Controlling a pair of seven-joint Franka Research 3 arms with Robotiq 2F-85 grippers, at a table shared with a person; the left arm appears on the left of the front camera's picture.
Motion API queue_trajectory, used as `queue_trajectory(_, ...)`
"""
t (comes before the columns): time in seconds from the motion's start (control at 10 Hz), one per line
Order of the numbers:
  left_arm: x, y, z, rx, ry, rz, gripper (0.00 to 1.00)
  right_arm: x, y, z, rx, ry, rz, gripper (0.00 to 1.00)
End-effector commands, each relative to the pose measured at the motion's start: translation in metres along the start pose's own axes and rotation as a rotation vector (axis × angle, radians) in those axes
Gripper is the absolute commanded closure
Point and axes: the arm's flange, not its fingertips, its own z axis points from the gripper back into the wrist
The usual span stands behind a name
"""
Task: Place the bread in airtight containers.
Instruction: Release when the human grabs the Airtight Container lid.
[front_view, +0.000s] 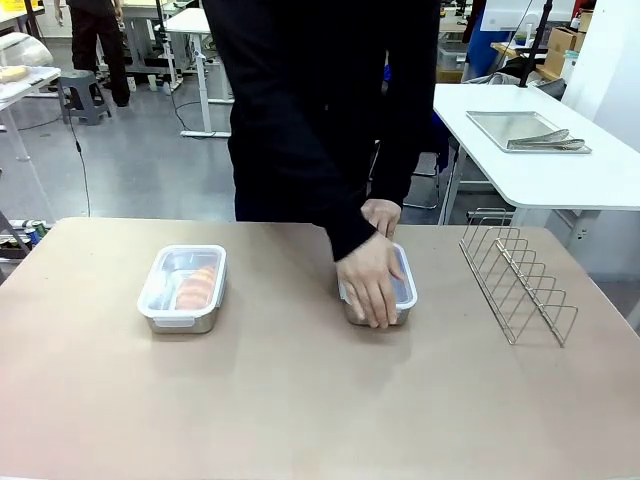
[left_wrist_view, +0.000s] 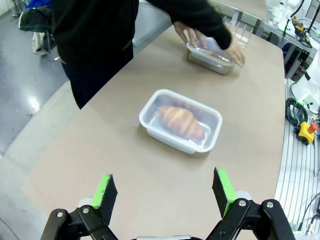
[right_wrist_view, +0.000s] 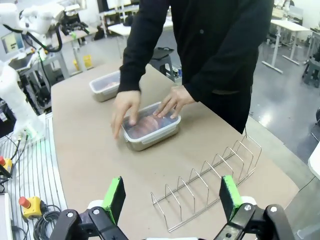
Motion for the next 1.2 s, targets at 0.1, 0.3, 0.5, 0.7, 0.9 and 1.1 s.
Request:
queue_trajectory(0.1, 0.0007, -0.0014, -0.0014, -0.003, -0.025, -0.021, 0.00, -0.0012, 0.0001, -0.0028, -0.004, -0.028, 0.018, 0.00)
queue_trajectory(0.3, 0.0007, -0.0014, -0.0014, -0.003, -0.025, -0.021, 0.00, -0.0012, 0.0001, -0.0028, -0.004, -0.028, 0.018, 0.00)
queue_trajectory(0.5, 0.0007, -0.0014, -0.0014, -0.003, -0.025, -0.021, 0.00, -0.0012, 0.0001, -0.0028, -0.004, -0.028, 0.018, 0.00)
queue_trajectory(0.7, 0.0007, -0.0014, -0.0014, -0.003, -0.025, -0.021, 0.00, -0.0012, 0.0001, -0.0028, -0.004, -0.028, 0.018, 0.00)
queue_trajectory(0.9, 0.0007, -0.0014, -0.0014, -0.003, -0.025, -0.021, 0.00, -0.0012, 0.0001, -0.0028, -0.004, -0.028, 0.018, 0.00)
queue_trajectory(1.1, 0.0007, -0.0014, -0.0014, -0.003, -0.025, -0.021, 0.00, -0.0012, 0.0001, -0.0028, -0.004, -0.028, 0.018, 0.00)
